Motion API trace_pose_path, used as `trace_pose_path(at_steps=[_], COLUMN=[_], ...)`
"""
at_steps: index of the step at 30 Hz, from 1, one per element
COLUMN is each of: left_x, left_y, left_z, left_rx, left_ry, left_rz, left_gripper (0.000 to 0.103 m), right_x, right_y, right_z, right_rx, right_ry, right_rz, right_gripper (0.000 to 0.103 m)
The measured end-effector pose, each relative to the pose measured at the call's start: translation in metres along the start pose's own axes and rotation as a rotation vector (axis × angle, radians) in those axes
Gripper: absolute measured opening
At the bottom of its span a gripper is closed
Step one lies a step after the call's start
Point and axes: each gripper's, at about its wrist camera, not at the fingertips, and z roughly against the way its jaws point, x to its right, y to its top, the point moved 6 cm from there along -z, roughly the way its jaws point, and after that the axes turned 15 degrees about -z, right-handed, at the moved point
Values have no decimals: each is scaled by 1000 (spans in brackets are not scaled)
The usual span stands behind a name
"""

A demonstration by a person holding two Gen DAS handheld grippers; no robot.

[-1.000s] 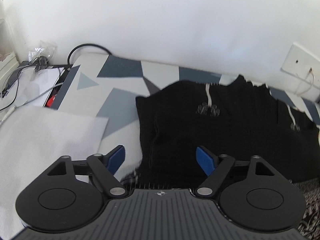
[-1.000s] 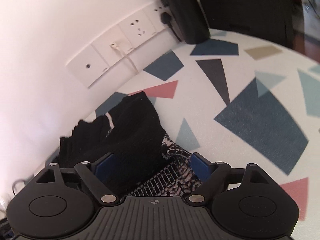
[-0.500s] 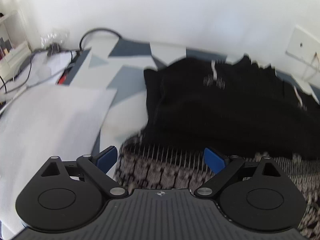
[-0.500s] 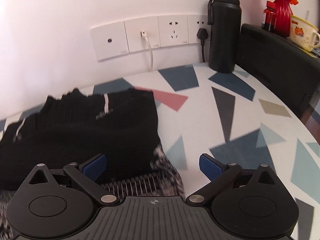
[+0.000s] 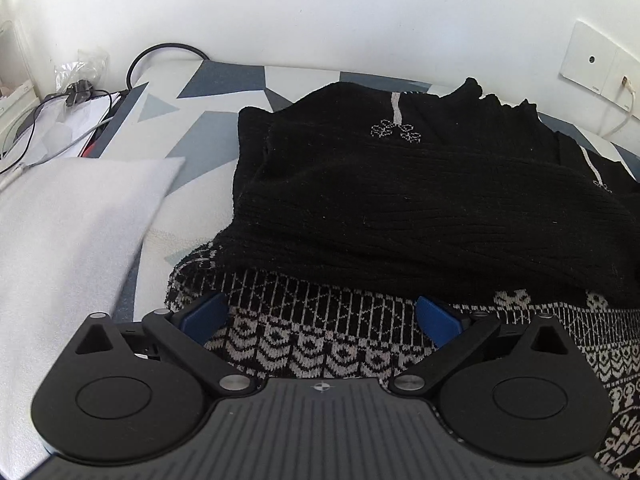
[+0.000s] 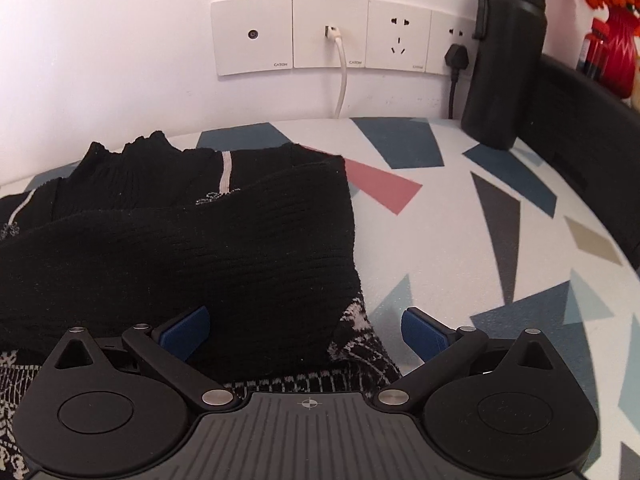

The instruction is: Fold clothes

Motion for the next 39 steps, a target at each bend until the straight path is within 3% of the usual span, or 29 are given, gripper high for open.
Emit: trace_pose_path(at_steps=[9,12,16,19,26,29,31,39], left_x=[8,9,13,16,22,24,25,30], left_y=[4,0,-21,-38,-61,-64,-66,-73], left_z=[1,8,30,48,59,58,57,55], left_rx=[-27,-44,-30,-15,-2,0,1,5], left_ry=[-7,-47,-75,-94,-64,-55,-49,-25], left_rz=[-23,-30,-22,-20,-26,-36,-42,-68], left_gripper=[103,103,103,103,103,103,103,103], right_x=[2,4,19,31,36,26,18,13], right_y=[4,6,1,-14,-60,-73,-79,-87], right_z=[-2,12,50,69,81,77,74,77], right_rx=[-43,-65,-22,-47,-153,-168,-159,-82], right_ry=[5,6,93,119,121,61,19,17], right_rz=[-38,-39,-44,-47,-25,19,54,39], right_gripper=[102,102,102,102,102,102,102,102])
